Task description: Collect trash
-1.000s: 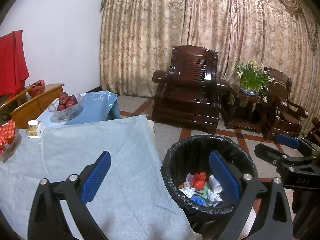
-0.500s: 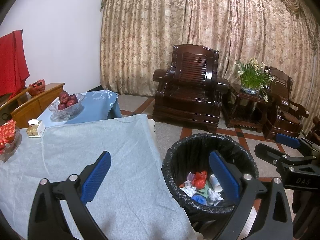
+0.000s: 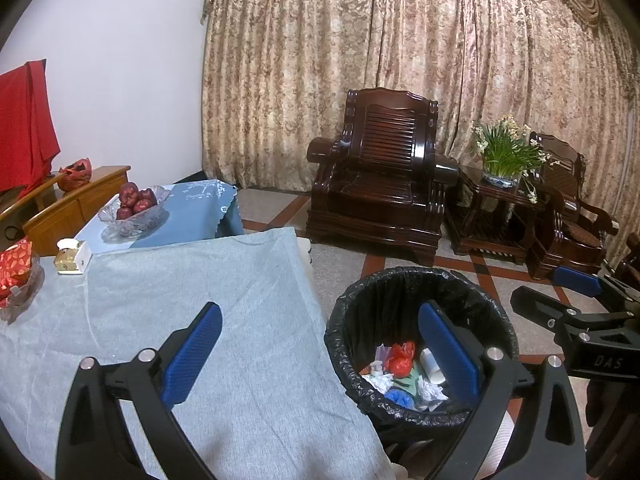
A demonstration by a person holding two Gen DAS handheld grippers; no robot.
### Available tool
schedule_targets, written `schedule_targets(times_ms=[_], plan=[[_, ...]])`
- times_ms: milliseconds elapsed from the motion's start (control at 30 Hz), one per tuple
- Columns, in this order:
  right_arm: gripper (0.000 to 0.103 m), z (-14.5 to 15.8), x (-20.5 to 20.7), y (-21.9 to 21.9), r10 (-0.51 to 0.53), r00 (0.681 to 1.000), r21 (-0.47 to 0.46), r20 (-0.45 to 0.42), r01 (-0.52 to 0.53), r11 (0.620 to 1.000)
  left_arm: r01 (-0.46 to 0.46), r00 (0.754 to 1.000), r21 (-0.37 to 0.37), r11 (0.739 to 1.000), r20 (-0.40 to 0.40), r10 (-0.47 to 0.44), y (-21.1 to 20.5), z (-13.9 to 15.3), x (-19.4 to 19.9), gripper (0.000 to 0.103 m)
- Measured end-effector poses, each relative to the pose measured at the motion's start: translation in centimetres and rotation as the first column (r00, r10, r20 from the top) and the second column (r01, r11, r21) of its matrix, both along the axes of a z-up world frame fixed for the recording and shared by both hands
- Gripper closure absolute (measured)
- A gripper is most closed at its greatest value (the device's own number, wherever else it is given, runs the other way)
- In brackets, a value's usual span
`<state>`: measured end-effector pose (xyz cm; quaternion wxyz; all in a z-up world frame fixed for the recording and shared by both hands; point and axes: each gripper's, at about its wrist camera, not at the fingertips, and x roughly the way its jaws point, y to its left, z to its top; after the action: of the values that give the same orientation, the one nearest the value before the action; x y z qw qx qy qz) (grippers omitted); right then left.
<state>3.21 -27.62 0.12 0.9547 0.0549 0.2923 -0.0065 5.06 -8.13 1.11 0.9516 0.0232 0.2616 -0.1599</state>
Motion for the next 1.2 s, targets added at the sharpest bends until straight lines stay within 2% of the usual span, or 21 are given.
schedule_targets(times_ms=[1200], plan=[[0.006, 0.07, 0.12, 0.16, 0.000, 1.000, 0.000, -0.004, 0.000, 1.000, -0.001, 1.000, 0.002, 1.000, -0.002, 0.001, 0.11, -0.10, -0.14, 0.006]])
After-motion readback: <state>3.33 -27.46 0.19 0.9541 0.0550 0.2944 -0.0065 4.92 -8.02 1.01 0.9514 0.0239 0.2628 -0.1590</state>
